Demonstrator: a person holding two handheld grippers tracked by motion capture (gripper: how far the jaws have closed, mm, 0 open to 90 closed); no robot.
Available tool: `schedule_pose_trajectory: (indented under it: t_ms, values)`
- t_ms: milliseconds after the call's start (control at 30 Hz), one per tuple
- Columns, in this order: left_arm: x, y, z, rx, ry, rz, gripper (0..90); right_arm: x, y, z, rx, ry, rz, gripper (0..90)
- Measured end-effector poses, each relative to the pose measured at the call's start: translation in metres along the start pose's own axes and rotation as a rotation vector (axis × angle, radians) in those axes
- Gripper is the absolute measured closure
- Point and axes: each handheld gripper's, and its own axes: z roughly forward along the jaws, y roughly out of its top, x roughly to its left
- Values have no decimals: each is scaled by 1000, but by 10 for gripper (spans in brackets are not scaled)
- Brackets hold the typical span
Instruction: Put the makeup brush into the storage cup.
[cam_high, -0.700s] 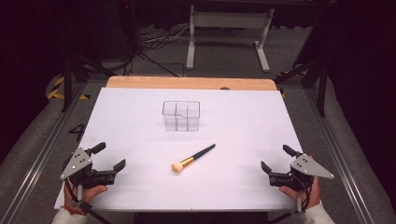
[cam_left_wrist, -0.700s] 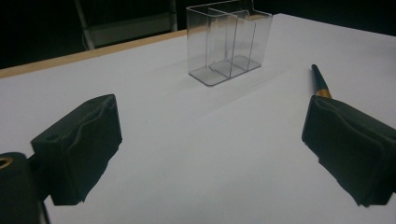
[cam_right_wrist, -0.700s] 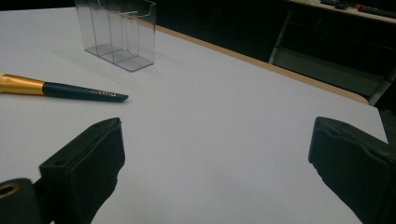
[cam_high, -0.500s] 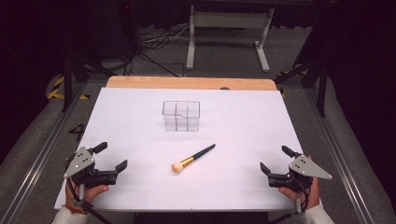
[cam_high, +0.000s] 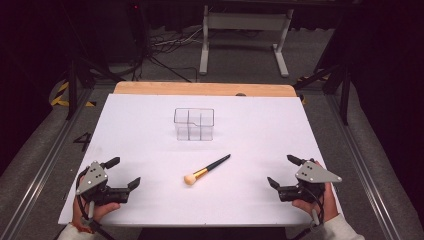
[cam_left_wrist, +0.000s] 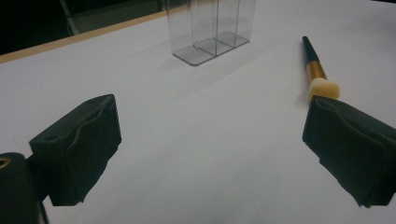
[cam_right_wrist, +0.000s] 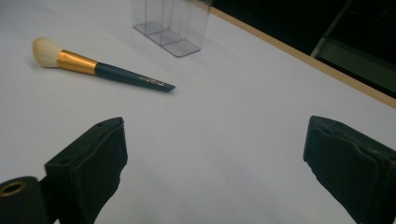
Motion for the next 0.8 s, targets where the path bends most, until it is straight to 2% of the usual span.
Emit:
schedule_pose_trajectory:
  t_ms: [100, 167, 200, 267, 400, 433, 467, 667, 733, 800]
  values:
    - [-2, 0, -1, -2, 6, 1, 49, 7, 15, 13, 36, 89, -56, 91]
    - [-3, -1, -2, -4, 10, -3, 48, 13, 25, 21, 48, 119, -99, 106]
    - [-3, -1, -2, 0, 12, -2, 47, 17, 34, 30, 72, 148, -124, 110]
    - [-3, -2, -2, 4, 8, -7, 46, 20, 40, 35, 73, 159, -140, 119]
    - [-4, -3, -4, 13, 10, 5, 46, 35, 66, 62, 129, 281, -223, 171]
    - [-4, -4, -4, 10, 12, 5, 46, 38, 70, 68, 143, 333, -238, 186]
    - [-4, -4, -5, 12, 10, 7, 46, 42, 74, 76, 162, 365, -258, 198]
    - [-5, -5, -5, 19, 11, 8, 46, 70, 91, 120, 286, 447, -424, 270]
    - [-5, -5, -5, 18, 1, 10, 46, 78, 96, 132, 306, 475, -460, 292]
    - [-6, -5, -5, 26, -2, 16, 46, 84, 100, 145, 348, 519, -496, 295]
